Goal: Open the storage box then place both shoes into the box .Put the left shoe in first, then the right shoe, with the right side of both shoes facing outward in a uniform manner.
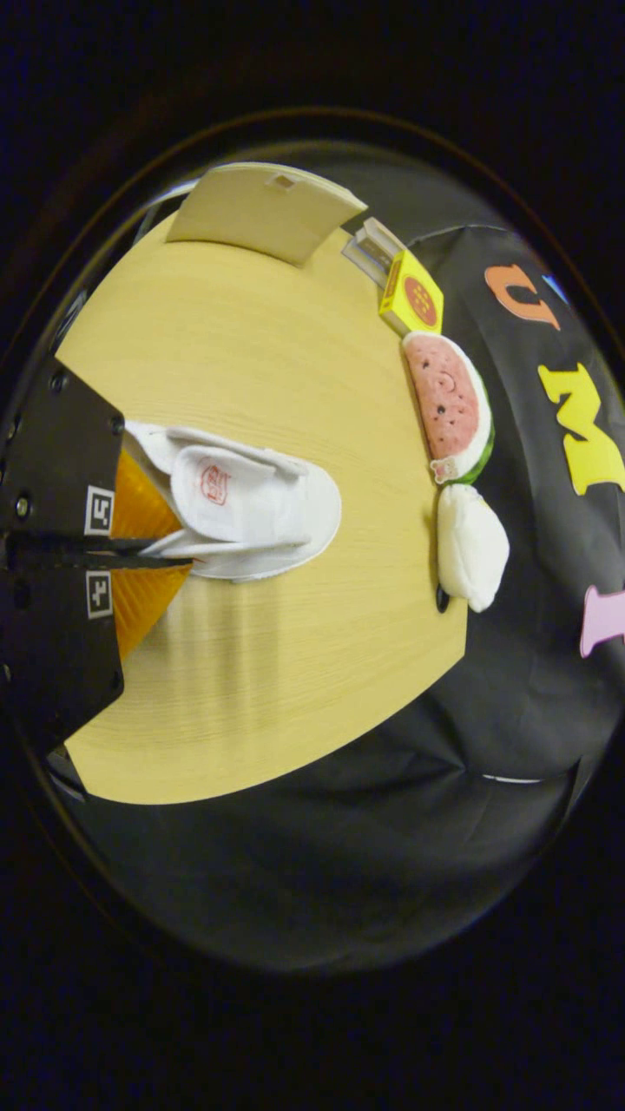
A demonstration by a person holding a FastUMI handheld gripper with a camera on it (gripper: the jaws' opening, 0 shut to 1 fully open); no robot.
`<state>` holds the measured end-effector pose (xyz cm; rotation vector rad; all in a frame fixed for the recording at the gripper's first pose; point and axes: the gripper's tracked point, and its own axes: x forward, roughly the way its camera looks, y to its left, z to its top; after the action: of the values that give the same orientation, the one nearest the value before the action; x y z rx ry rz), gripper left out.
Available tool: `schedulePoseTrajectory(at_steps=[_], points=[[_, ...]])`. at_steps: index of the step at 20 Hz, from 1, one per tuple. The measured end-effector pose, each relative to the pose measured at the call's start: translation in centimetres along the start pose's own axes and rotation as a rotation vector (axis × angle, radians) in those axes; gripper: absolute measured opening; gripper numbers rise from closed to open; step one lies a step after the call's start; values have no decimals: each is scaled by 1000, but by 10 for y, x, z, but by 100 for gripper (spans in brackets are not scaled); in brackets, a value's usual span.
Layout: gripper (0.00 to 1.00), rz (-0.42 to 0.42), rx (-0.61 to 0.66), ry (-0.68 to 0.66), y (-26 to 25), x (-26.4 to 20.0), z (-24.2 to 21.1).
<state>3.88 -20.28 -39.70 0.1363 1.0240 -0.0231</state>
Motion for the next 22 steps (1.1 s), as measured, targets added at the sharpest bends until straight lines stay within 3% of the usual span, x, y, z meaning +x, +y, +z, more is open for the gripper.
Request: schedulePoseTrajectory(at_steps=[6, 14, 22], points=[[0, 46, 214, 42, 16, -18, -8], [0, 21, 269, -14, 72, -62, -17], [0, 63, 334, -68, 165, -107, -7]])
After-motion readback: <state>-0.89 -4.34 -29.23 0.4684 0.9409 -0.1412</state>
